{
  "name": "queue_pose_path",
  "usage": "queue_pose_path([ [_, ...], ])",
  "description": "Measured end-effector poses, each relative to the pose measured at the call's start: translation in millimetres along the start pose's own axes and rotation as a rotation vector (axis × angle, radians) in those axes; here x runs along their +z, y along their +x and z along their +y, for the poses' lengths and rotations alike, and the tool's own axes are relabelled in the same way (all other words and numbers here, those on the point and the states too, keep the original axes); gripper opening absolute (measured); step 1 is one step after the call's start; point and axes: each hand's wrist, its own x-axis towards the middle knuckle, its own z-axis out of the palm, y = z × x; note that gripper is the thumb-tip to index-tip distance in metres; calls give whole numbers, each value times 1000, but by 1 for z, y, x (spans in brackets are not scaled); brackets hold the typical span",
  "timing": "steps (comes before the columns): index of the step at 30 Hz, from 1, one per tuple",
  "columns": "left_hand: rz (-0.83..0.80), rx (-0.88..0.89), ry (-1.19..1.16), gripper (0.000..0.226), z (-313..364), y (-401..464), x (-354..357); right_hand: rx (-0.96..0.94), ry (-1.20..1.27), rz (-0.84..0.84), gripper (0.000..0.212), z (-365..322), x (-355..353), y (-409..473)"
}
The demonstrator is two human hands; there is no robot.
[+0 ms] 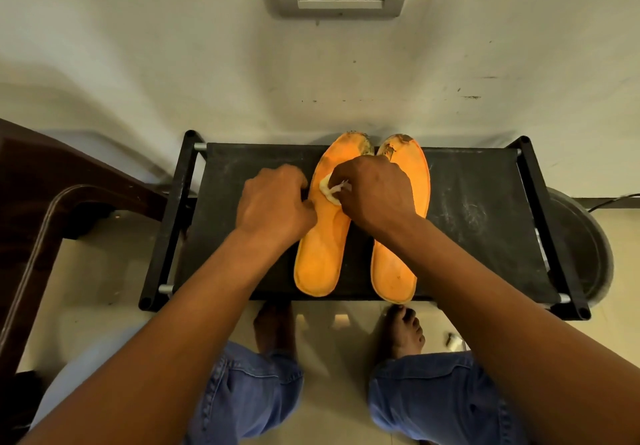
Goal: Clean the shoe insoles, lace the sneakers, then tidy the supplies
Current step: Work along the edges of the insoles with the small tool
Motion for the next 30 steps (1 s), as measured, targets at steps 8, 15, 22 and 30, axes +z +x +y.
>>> queue_pose_path([
  [8,152,44,-129,29,-8,26,12,-81,45,-36,27,0,-2,0],
  [15,192,47,-229,12,6,42,9,-162,41,-70,27,-4,0,0],
  [22,212,-31,-258,6,11,50,11,-168,54,-70,25,-3,-1,2],
  [30,141,-108,-337,16,-13,54,-2,-182,23,-52,25,-2,-4,2],
])
